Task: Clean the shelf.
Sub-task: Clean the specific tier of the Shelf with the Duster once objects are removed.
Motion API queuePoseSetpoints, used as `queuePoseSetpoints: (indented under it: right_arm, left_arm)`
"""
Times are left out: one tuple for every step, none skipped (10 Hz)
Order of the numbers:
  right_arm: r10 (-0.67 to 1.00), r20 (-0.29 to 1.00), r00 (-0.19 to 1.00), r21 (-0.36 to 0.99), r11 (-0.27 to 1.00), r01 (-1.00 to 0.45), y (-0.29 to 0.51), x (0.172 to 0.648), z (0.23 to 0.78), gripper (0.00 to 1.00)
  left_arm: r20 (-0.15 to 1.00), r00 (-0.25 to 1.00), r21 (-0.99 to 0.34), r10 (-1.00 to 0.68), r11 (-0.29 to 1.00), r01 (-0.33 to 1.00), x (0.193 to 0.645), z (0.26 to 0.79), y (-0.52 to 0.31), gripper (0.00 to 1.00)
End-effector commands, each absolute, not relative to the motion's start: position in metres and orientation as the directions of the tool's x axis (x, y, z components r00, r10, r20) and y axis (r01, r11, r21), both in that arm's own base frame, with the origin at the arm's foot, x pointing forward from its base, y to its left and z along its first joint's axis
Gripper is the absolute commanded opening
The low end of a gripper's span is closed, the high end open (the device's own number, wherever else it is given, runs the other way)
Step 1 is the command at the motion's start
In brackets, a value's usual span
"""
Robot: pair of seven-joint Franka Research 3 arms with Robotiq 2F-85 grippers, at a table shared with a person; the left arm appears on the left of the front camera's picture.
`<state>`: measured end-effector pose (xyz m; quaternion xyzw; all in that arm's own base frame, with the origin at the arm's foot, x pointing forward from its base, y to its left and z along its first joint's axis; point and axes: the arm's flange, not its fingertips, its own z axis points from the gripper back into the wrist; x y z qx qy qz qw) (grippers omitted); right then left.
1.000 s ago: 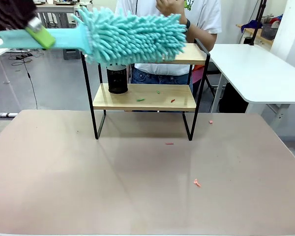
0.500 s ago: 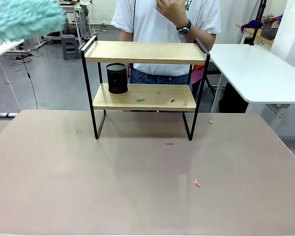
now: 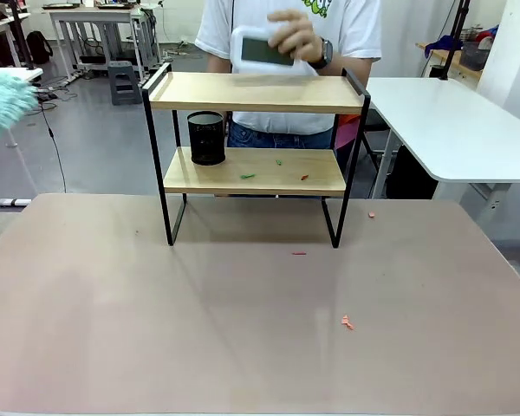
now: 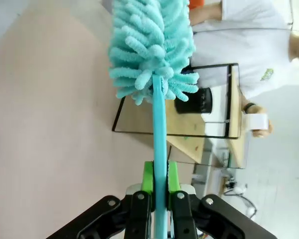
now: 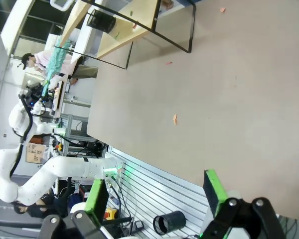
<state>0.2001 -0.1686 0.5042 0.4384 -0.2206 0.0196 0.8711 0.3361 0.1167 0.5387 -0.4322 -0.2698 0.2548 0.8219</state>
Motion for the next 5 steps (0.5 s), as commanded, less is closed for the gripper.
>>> queuePoseSetpoints:
  right_arm:
    - [-0.157, 0.431, 0.889, 0.755, 0.602, -0.26, -0.1676, 0.2015, 0.5055, 1.0]
    - [-0.157, 0.431, 0.889, 0.755, 0.602, -0.26, -0.1676, 0.2015, 0.5055, 1.0]
    - [-0.157, 0.431, 0.889, 0.755, 0.602, -0.26, -0.1676, 0.2015, 0.5055, 1.0]
    - [-0.157, 0.431, 0.889, 0.755, 0.602, -0.26, -0.1676, 0.2015, 0.5055, 1.0]
    - [-0.157, 0.431, 0.889, 0.755, 0.602, -0.26, -0.1676, 0.2015, 0.5055, 1.0]
  left_arm:
    - [0.233, 0.692, -0.862, 0.683, 0.474, -0.177, 0.3093, 0.5562, 0.1472, 0.13]
    - [0.233, 0.692, -0.862, 0.683, 0.474, -0.177, 0.3093, 0.5562, 0.1472, 0.13]
    - [0.233, 0.692, -0.862, 0.683, 0.474, -0.177, 0.3093, 0.5562, 0.1472, 0.13]
    - [0.233, 0.692, -0.862, 0.683, 0.474, -0.177, 0.3093, 0.5562, 0.1472, 0.13]
    - [0.233, 0.692, -0.862, 0.683, 0.474, -0.177, 0.3093, 0.5562, 0.1472, 0.13]
